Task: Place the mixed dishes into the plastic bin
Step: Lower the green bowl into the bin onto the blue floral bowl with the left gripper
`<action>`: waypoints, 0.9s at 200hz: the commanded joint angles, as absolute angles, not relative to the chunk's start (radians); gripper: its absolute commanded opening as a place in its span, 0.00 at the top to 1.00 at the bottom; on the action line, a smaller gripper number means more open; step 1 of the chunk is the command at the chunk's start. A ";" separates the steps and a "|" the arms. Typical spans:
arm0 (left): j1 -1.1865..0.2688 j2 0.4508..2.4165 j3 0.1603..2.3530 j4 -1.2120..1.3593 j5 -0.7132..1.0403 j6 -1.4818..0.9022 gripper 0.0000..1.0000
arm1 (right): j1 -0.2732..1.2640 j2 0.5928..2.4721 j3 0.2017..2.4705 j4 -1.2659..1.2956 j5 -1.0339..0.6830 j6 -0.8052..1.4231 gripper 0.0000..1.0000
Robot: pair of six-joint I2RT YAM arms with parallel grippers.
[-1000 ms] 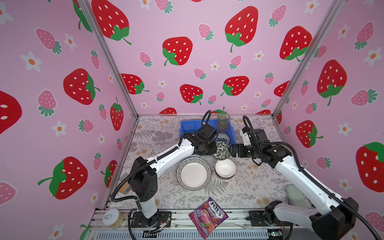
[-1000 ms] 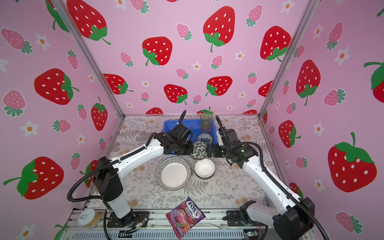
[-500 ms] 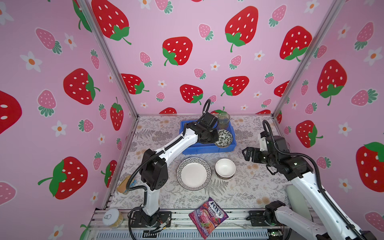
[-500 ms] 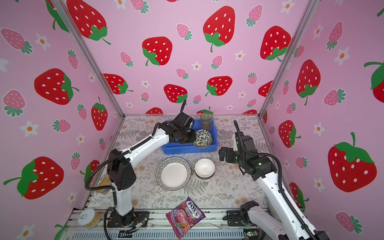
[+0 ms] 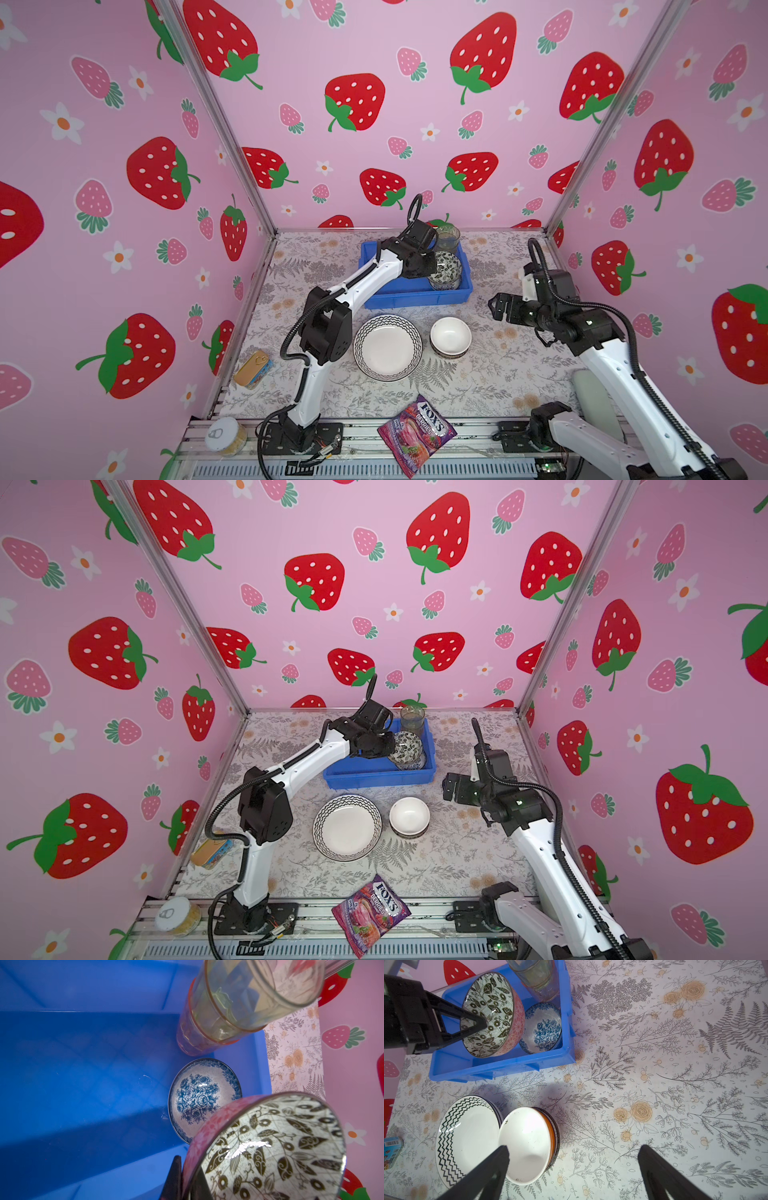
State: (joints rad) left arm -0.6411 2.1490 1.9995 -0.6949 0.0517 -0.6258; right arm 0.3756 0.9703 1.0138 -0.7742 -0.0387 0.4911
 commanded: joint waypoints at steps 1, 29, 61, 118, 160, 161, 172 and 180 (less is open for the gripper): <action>-0.634 2.159 2.068 -0.641 0.031 -0.621 1.00 | 0.361 0.984 1.003 -0.758 -0.065 0.461 0.01; -0.629 2.190 2.068 -0.615 0.042 -0.648 1.00 | 0.350 1.001 0.999 -0.740 -0.087 0.449 0.01; -0.627 2.219 2.069 -0.586 0.043 -0.673 1.00 | 0.339 1.012 0.993 -0.728 -0.104 0.440 0.01; -0.627 2.258 2.088 -0.577 0.053 -0.692 1.00 | 0.326 1.016 0.980 -0.720 -0.121 0.431 0.01; -0.627 2.281 2.095 -0.590 0.065 -0.690 1.00 | 0.319 1.020 0.964 -0.705 -0.136 0.430 0.01; -0.627 2.281 2.095 -0.590 0.066 -0.689 1.00 | 0.319 1.021 0.963 -0.705 -0.137 0.430 0.01; -0.627 2.288 2.098 -0.588 0.083 -0.691 1.00 | 0.319 1.022 0.960 -0.704 -0.141 0.428 0.01; -0.629 2.293 2.106 -0.588 0.090 -0.692 1.00 | 0.318 1.023 0.959 -0.702 -0.145 0.426 0.01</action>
State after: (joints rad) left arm -0.6289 2.2845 2.0354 -0.6193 0.0570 -0.6781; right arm 0.3256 1.0164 0.9726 -0.7147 -0.1261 0.4431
